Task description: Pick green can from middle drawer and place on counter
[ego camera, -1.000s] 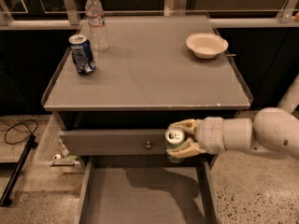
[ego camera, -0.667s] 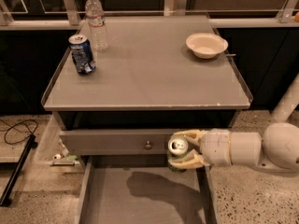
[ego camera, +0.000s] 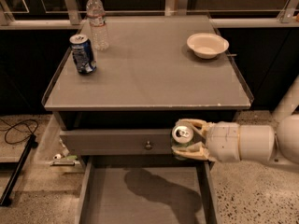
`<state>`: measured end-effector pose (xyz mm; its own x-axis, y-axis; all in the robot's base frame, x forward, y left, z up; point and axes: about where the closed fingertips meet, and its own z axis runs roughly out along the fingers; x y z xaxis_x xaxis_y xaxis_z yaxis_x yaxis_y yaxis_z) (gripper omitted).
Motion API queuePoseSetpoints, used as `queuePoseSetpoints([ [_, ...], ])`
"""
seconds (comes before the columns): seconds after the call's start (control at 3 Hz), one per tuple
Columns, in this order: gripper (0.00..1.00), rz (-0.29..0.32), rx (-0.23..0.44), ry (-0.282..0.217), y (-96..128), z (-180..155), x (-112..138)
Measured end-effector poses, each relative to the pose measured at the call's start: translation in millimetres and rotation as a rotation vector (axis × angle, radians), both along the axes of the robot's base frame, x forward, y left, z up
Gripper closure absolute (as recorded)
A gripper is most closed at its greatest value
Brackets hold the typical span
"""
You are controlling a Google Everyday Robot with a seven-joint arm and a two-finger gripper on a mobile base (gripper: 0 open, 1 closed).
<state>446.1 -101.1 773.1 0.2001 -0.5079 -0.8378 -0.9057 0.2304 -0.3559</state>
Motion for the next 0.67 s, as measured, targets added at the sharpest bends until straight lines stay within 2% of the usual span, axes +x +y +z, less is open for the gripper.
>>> queuePoseSetpoints([
  [0.33,1.00,0.020,-0.048,-0.098,0.9,61.0,24.5],
  [0.67,1.00,0.031,-0.039,-0.173,-10.8,150.9,69.7],
])
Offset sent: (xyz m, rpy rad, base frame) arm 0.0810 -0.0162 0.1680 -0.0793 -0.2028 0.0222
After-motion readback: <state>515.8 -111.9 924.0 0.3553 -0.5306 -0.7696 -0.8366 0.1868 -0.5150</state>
